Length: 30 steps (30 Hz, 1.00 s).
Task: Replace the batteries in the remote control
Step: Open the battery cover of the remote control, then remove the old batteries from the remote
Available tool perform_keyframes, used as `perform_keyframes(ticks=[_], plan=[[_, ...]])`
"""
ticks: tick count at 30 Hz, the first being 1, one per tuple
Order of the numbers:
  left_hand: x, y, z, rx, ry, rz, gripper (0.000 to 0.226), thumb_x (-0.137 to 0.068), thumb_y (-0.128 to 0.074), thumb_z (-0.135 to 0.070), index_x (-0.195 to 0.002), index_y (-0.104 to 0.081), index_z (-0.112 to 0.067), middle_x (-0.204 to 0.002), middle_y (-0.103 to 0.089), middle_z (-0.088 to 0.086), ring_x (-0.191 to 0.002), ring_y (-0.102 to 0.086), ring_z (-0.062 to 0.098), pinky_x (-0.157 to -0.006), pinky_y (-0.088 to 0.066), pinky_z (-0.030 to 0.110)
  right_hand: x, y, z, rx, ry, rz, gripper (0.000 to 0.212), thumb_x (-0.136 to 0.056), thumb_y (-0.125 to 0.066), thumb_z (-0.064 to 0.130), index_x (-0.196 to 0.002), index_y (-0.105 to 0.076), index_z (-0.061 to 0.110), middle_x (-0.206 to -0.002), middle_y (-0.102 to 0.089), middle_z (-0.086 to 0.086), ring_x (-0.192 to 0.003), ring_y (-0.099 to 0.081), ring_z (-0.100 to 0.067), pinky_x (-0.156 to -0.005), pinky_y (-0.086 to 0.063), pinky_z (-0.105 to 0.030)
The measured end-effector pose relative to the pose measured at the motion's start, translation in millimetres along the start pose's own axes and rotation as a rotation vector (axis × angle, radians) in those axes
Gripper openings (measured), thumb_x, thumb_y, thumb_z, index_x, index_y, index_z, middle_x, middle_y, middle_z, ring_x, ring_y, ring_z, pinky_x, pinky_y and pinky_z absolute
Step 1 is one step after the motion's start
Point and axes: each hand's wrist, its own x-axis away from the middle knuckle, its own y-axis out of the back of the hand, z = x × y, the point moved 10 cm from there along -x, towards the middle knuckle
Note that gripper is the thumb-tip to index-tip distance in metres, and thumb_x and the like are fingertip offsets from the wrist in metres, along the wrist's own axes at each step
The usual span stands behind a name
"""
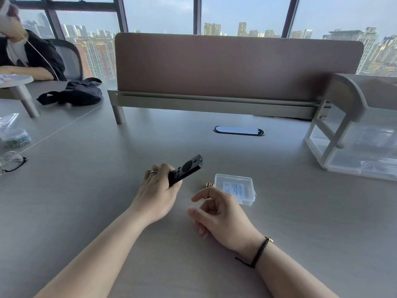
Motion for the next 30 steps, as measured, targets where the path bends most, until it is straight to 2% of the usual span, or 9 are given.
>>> perform_keyframes(ticks=[3, 8, 10, 12, 14, 16, 17, 20, 30], plan=[[2, 1, -2, 0.021, -0.002, -0.006, 0.029, -0.090, -0.038, -0.054, -0.092, -0.040, -0.026, -0.098, -0.052, 0.002, -0.104, -0.043, 0.024, -0.091, -0.038, 0.041, 0, 0, 1, 0.001, 0.005, 0.001, 0.014, -0.086, -0.071, 0.024, -0.095, -0.060, 0.022, -0.066, -0.067, -0.022, -0.050, -0.059, -0.029, -0.050, -0.054, -0.052], [2, 27, -7, 0.040, -0.051, -0.220, 0.028, -0.089, -0.043, -0.051, -0.092, -0.045, -0.023, -0.095, -0.054, 0.002, -0.100, -0.043, 0.023, -0.091, -0.035, 0.040, 1, 1, 2, 0.008, -0.002, 0.007, 0.014, -0.087, -0.072, 0.023, -0.095, -0.061, 0.021, -0.062, -0.067, -0.010, -0.050, -0.060, -0.025, -0.051, -0.055, -0.043], [6, 41, -13, 0.077, -0.087, -0.335, 0.028, -0.091, -0.048, -0.046, -0.085, -0.046, -0.019, -0.083, -0.054, -0.001, -0.090, -0.046, 0.023, -0.081, -0.037, 0.038, 1, 1, 1, 0.006, -0.009, 0.008, 0.014, -0.087, -0.072, 0.023, -0.095, -0.061, 0.021, -0.062, -0.067, -0.007, -0.050, -0.060, -0.024, -0.051, -0.055, -0.042], [9, 49, -10, 0.290, -0.046, -0.381, 0.034, -0.093, -0.054, -0.042, -0.077, -0.042, -0.014, -0.067, -0.048, -0.003, -0.068, -0.046, 0.020, -0.064, -0.035, 0.036, 1, 1, 0, 0.008, -0.013, 0.005, 0.014, -0.087, -0.072, 0.024, -0.095, -0.061, 0.022, -0.062, -0.067, -0.008, -0.050, -0.059, -0.026, -0.051, -0.054, -0.042], [7, 38, -5, 0.802, 0.060, -0.251, 0.043, -0.090, -0.057, -0.048, -0.072, -0.040, -0.013, -0.060, -0.038, -0.001, -0.054, -0.037, 0.020, -0.054, -0.031, 0.036, 1, 1, 0, 0.009, -0.010, 0.001, 0.014, -0.086, -0.072, 0.025, -0.094, -0.061, 0.023, -0.061, -0.067, -0.007, -0.049, -0.059, -0.026, -0.050, -0.052, -0.042], [11, 3, -17, 1.313, 0.212, 0.076, 0.047, -0.090, -0.052, -0.058, -0.072, -0.045, -0.015, -0.061, -0.035, 0.003, -0.049, -0.035, 0.019, -0.045, -0.028, 0.030, 1, 2, 3, 0.015, 0.002, -0.005, 0.014, -0.086, -0.072, 0.025, -0.094, -0.061, 0.023, -0.060, -0.066, -0.006, -0.048, -0.058, -0.023, -0.049, -0.049, -0.038], [17, -11, -27, 1.417, 0.282, 0.230, 0.051, -0.090, -0.047, -0.063, -0.073, -0.046, -0.015, -0.062, -0.036, 0.004, -0.048, -0.037, 0.018, -0.043, -0.028, 0.025, 1, 3, 5, 0.032, 0.019, -0.017, 0.014, -0.087, -0.073, 0.025, -0.094, -0.061, 0.023, -0.058, -0.065, -0.003, -0.046, -0.057, -0.018, -0.048, -0.046, -0.033], [34, -37, -42, 1.408, 0.377, 0.456, 0.062, -0.088, -0.035, -0.073, -0.075, -0.051, -0.015, -0.064, -0.045, 0.005, -0.048, -0.043, 0.018, -0.042, -0.035, 0.023, 2, 13, 14, 0.140, 0.099, -0.108, 0.015, -0.084, -0.075, 0.027, -0.089, -0.061, 0.027, -0.053, -0.055, 0.006, -0.044, -0.044, -0.004, -0.049, -0.035, -0.020], [47, -51, -53, 1.292, 0.358, 0.580, 0.064, -0.083, -0.030, -0.080, -0.076, -0.056, -0.022, -0.066, -0.049, 0.002, -0.060, -0.046, 0.019, -0.039, -0.029, 0.020, 15, 12, 50, 0.407, 0.382, -0.208, 0.020, -0.079, -0.075, 0.027, -0.098, -0.069, 0.027, -0.066, -0.048, 0.019, -0.058, -0.050, -0.004, -0.057, -0.037, -0.017]])
